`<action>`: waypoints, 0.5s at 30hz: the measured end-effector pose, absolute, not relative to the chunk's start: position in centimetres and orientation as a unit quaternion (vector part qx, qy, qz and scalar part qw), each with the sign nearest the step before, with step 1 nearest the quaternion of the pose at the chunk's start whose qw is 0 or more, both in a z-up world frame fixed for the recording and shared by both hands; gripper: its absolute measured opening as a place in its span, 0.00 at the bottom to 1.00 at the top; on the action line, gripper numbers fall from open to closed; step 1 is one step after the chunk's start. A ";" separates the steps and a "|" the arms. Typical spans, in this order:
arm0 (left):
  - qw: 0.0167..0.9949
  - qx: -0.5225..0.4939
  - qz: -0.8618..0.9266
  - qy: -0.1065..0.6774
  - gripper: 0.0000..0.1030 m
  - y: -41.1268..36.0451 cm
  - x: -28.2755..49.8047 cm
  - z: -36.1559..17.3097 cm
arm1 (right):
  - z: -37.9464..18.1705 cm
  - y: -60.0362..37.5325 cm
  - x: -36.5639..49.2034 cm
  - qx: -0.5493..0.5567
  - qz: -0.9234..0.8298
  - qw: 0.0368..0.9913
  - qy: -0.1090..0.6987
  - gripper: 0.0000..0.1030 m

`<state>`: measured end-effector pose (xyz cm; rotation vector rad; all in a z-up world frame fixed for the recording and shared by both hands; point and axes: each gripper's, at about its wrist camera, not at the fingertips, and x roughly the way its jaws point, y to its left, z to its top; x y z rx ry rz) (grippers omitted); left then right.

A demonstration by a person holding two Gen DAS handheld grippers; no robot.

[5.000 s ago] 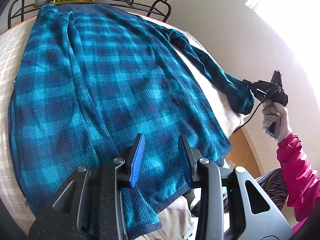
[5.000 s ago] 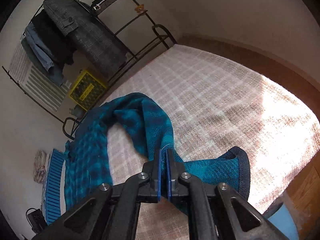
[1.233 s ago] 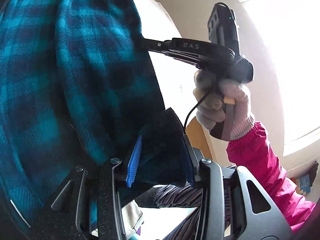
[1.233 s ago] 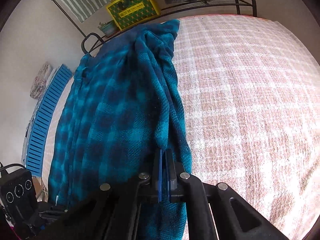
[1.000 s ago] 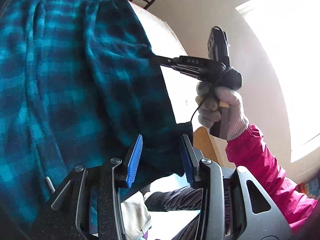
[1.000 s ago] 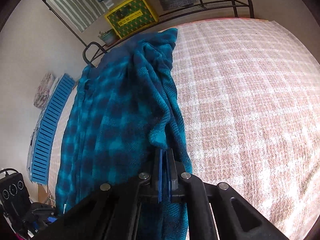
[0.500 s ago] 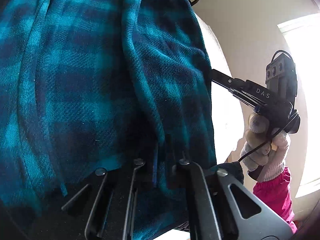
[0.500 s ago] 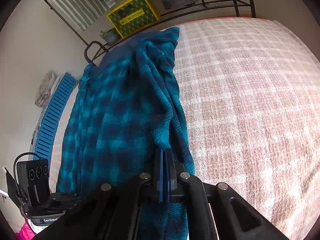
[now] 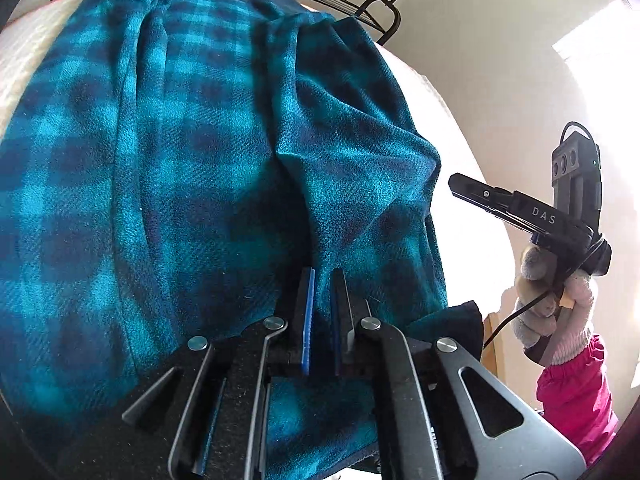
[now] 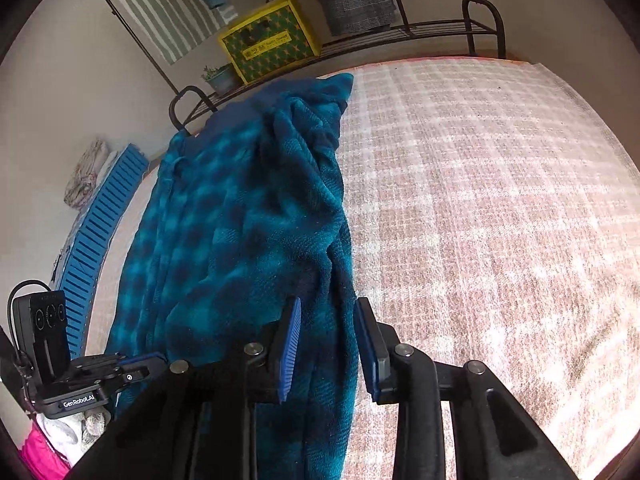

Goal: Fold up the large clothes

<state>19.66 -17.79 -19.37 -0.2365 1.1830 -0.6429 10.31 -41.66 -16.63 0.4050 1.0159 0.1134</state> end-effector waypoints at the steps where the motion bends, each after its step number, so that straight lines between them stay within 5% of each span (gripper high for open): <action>1: 0.782 -0.106 -0.301 0.535 0.05 -17.8 19.2 -18.7 | -16.6 -41.6 9.8 0.194 0.061 0.851 0.483 0.29; 11: 0.700 -0.109 -0.410 0.574 0.06 -23.8 20.1 -19.4 | -20.7 -40.6 9.8 0.247 0.098 0.806 0.529 0.36; 15: 0.646 -0.101 -0.467 0.596 0.06 -24.8 18.0 -20.0 | -20.8 -39.2 10.8 0.215 0.076 0.814 0.534 0.00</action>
